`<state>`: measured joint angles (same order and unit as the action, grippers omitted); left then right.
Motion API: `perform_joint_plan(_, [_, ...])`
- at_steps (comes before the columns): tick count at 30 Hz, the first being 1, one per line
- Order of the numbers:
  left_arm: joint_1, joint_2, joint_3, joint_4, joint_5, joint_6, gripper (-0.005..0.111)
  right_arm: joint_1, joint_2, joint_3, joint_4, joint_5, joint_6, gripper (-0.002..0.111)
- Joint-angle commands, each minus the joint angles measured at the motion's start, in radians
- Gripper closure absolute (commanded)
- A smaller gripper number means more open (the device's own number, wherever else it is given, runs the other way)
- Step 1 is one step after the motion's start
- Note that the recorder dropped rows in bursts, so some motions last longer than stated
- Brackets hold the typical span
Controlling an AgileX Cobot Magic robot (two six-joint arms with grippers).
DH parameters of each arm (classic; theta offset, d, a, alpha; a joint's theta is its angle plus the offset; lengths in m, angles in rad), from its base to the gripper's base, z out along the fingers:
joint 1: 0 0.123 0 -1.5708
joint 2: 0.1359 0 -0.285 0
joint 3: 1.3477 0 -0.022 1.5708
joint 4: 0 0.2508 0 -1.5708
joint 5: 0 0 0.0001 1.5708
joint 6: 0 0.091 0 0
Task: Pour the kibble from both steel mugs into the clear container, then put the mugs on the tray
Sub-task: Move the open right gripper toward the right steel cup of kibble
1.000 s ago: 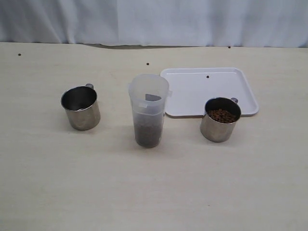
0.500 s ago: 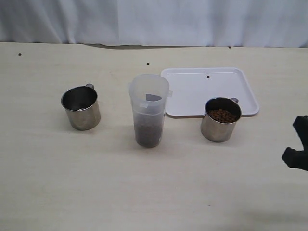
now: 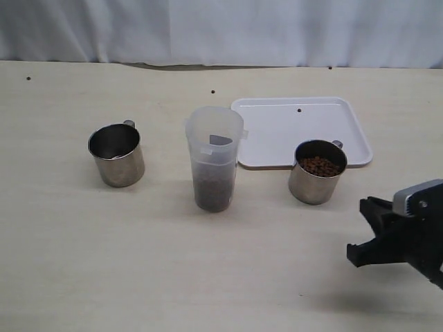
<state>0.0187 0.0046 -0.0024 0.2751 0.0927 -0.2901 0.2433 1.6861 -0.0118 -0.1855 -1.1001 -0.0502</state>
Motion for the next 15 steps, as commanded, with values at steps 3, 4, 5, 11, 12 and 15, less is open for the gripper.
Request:
perform_joint_plan(3, [-0.007, -0.005, 0.002, 0.000, -0.008, -0.003, 0.107, 0.004, 0.218, -0.102, -0.193, -0.121, 0.002, 0.103])
perform_joint_plan(4, [-0.007, -0.005, 0.002, 0.000, -0.008, -0.003, 0.107, 0.004, 0.236, -0.104, -0.188, -0.121, 0.012, 0.103])
perform_joint_plan(5, [-0.007, -0.005, 0.002, 0.000, -0.008, -0.003, 0.107, 0.004, 0.249, -0.104, -0.168, -0.121, 0.012, 0.103])
perform_joint_plan(11, [-0.007, -0.005, 0.002, 0.000, -0.008, -0.003, 0.107, 0.004, 0.254, -0.099, -0.085, -0.121, 0.042, 0.103])
perform_joint_plan(12, [-0.007, -0.005, 0.002, 0.000, -0.008, -0.003, 0.107, 0.004, 0.254, -0.102, -0.085, -0.120, 0.050, 0.103])
perform_joint_plan(15, [-0.007, -0.005, 0.002, 0.000, -0.004, -0.003, 0.107, 0.004, 0.254, -0.128, -0.163, -0.079, 0.060, 0.103])
